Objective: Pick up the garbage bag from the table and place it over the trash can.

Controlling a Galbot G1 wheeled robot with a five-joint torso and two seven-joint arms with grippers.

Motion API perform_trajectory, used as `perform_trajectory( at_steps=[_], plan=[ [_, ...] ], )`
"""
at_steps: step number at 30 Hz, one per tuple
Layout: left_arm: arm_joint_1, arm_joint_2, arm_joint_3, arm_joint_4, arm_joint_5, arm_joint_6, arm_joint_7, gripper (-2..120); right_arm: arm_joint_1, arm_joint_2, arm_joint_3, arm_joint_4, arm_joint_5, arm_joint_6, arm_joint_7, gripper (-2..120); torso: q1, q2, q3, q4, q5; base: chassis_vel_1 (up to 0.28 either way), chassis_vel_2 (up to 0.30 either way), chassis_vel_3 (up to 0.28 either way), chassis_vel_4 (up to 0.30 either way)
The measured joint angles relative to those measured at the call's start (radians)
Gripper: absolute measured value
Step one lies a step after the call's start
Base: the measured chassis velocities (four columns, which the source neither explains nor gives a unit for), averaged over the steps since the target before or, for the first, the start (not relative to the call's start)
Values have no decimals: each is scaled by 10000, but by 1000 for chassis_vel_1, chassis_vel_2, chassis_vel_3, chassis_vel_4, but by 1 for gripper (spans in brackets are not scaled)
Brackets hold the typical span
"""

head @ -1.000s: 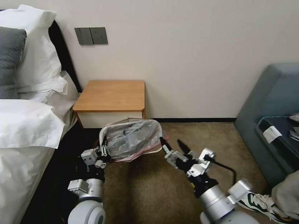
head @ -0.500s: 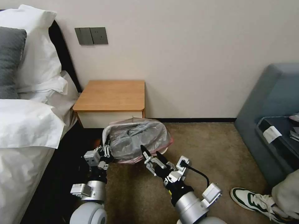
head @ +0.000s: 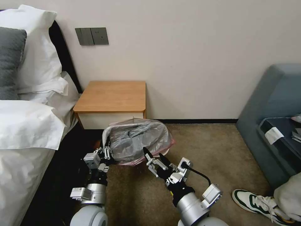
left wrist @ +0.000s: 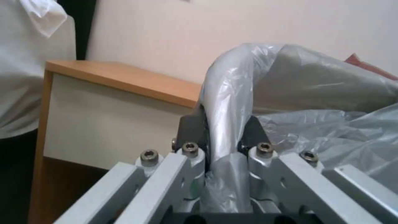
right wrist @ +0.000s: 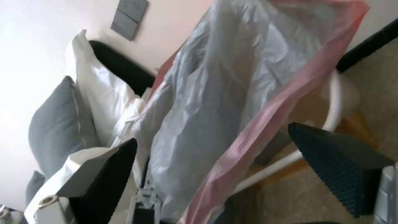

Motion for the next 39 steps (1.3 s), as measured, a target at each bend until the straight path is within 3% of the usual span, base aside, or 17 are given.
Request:
perform_trajectory(
  at_steps=[10, 15, 29, 39],
  plan=[
    [1, -9, 8, 12, -15, -80, 65, 7, 409, -78, 146, -396, 279, -41, 53, 96, 0, 0, 0, 0, 0, 0, 0, 0, 0],
    [48, -29, 27, 12, -19, -138, 96, 7, 541, -94, 139, -567, 325, -41, 2, 89, 0, 0, 0, 0, 1, 0, 0, 0, 0],
    [9, -85, 32, -15, -42, -158, 100, 7, 540, -164, 179, -585, 143, 11, -305, 32, 0, 0, 0, 0, 0, 0, 0, 0, 0],
    [9, -119, 29, -34, -53, -102, 47, 7, 432, -140, 172, -509, -104, 66, -510, 0, 0, 0, 0, 0, 0, 0, 0, 0, 0]
  ],
)
